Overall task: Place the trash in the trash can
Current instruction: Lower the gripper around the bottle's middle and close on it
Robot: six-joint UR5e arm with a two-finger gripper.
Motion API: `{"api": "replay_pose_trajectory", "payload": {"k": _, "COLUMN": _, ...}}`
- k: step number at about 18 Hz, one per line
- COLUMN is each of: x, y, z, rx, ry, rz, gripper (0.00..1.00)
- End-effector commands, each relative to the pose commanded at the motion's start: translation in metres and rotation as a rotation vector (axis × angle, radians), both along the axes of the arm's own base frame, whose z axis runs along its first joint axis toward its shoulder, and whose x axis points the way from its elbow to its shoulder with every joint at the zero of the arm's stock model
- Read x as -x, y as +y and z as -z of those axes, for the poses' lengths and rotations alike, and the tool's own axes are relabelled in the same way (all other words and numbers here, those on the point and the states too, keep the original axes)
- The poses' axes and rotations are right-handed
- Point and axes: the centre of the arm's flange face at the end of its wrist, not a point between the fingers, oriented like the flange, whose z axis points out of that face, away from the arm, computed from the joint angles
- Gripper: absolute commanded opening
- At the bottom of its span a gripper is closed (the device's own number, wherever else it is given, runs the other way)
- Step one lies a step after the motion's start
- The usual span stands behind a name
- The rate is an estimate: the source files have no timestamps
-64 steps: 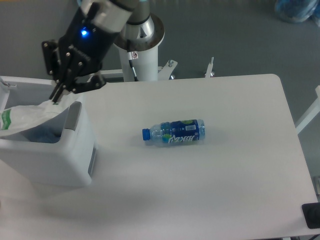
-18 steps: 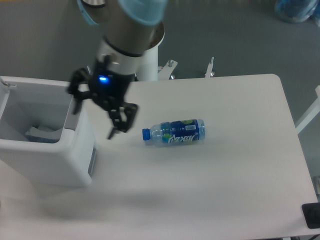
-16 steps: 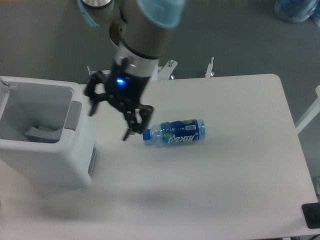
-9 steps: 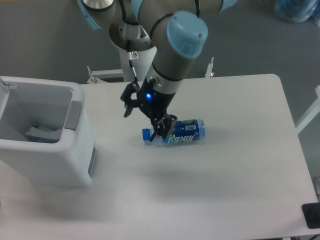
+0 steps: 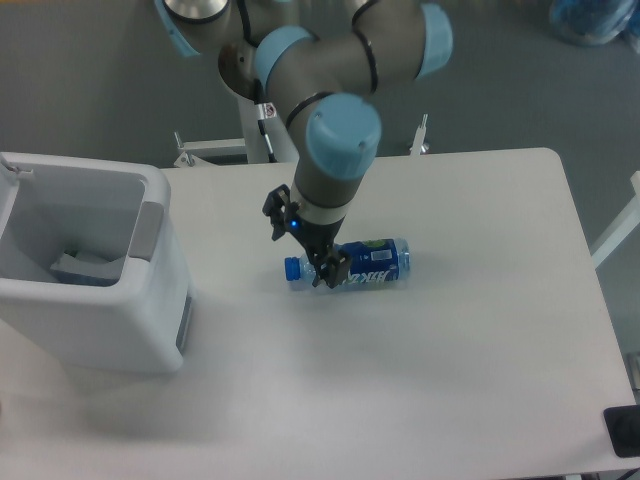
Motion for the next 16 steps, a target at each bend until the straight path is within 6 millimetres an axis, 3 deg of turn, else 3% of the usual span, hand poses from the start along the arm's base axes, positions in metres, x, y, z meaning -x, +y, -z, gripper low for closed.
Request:
{"api": "replay_pose_trajectory", "payload": {"k": 5, "x": -0.011, "y": 0.005, "z": 0.025, "rx": 0.052, "ry": -0.002, "rz": 0.021, "gripper": 1.00}}
{"api": "replay_pose_trajectory", "payload": {"k": 10, "x": -0.007, "y": 0.012, "z": 0.056, "rx": 0.023, "ry": 0.031, "rz": 0.018, "gripper": 1.00}}
{"api": "replay_pose_trajectory", "payload": {"k": 16, "x": -0.013, "y": 0.015, "z": 0.071, "rx": 0.025, "ry": 0.034, "rz": 0.026, "gripper": 1.00}}
